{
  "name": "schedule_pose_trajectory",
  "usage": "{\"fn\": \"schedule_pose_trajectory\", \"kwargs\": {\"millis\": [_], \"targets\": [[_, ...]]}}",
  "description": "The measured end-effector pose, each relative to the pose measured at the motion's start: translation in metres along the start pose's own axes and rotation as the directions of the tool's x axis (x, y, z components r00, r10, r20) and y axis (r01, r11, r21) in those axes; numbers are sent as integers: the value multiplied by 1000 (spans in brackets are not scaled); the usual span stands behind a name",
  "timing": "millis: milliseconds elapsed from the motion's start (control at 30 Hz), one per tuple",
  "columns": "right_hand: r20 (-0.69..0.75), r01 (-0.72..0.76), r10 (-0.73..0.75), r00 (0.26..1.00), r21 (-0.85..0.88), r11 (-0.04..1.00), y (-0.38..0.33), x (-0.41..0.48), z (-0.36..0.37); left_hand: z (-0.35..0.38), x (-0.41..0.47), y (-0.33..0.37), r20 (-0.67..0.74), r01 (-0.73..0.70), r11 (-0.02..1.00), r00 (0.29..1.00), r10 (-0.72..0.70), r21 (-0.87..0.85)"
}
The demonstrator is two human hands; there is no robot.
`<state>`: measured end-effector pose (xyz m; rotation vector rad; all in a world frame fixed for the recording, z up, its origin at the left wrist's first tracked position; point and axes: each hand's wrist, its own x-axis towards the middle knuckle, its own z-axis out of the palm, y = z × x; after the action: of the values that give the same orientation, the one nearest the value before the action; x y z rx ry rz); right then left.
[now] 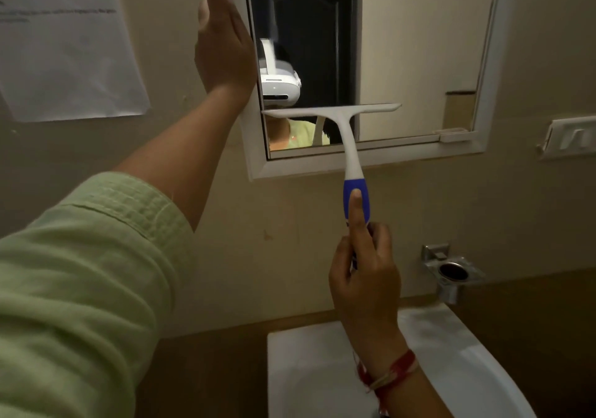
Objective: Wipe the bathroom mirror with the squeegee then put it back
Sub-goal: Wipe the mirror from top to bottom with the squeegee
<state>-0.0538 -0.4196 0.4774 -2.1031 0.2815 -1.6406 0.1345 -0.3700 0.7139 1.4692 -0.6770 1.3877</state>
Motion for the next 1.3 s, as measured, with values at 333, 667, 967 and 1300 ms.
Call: {"fn": "schedule_pose_trajectory", "kwargs": {"millis": [333,667,967,1300], "targets": [[63,-19,19,998,-8,1000,8,-23,-8,-1,2,-2,45,69,968,996,-82,241],[87,-12,10,996,32,999,14,-32,-9,3,7,3,-5,-1,992,1000,1,124],[-30,-2,8,1000,199,980,7,-8,-18,6,5,3,-1,-2,1000,1000,2,-8],[-263,252,-182,948,265,931,-5,155,-42,2,7,1,15,-12,1000,1000,11,29]]}}
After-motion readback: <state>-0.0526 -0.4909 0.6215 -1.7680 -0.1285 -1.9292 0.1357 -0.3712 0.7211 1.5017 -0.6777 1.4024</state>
